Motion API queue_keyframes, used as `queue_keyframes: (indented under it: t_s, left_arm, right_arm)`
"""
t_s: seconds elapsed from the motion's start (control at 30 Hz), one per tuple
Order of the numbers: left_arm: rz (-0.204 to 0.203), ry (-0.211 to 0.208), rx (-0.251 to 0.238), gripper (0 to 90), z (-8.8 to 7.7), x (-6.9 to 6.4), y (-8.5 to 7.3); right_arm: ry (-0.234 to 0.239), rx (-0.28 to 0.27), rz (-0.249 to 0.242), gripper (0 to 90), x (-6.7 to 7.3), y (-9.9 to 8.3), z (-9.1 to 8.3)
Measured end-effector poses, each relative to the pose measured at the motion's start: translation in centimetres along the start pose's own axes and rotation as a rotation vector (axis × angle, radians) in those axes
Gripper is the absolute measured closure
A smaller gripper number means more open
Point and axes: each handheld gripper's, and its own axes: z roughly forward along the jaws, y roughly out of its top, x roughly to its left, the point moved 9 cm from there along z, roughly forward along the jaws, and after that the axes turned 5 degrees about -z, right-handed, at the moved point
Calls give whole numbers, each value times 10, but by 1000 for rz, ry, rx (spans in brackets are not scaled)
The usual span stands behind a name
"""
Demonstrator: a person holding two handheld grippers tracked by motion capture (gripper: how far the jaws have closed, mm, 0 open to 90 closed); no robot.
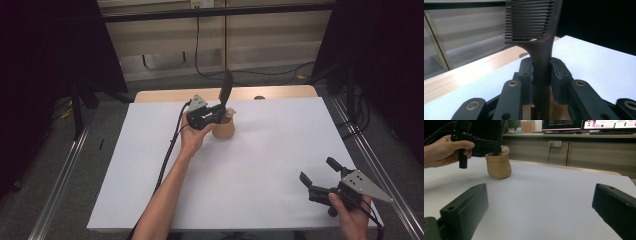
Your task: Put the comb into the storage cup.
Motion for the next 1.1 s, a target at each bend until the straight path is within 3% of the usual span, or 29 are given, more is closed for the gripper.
queue_keyframes:
  t_s: [0.5, 0.77, 0.87, 0.97, 1.1]
  left_arm:
    - [11, -7, 45, 726, 2, 1, -10]
    - [5, -12, 42, 717, 1, 1, -9]
    - [3, 0, 36, 677, 0, 3, -7]
    - [-30, -12, 31, 660, -2, 4, -5]
    - [-12, 9, 34, 623, -4, 4, -4]
  right_arm:
    - [1, -1, 0, 0, 0, 0, 0]
    - [0, 0, 1, 0, 0, 0, 0]
    - [0, 2, 3, 0, 0, 0, 0]
    - [-2, 1, 0, 0, 0, 0, 0]
    - [-1, 1, 1, 0, 0, 0, 1]
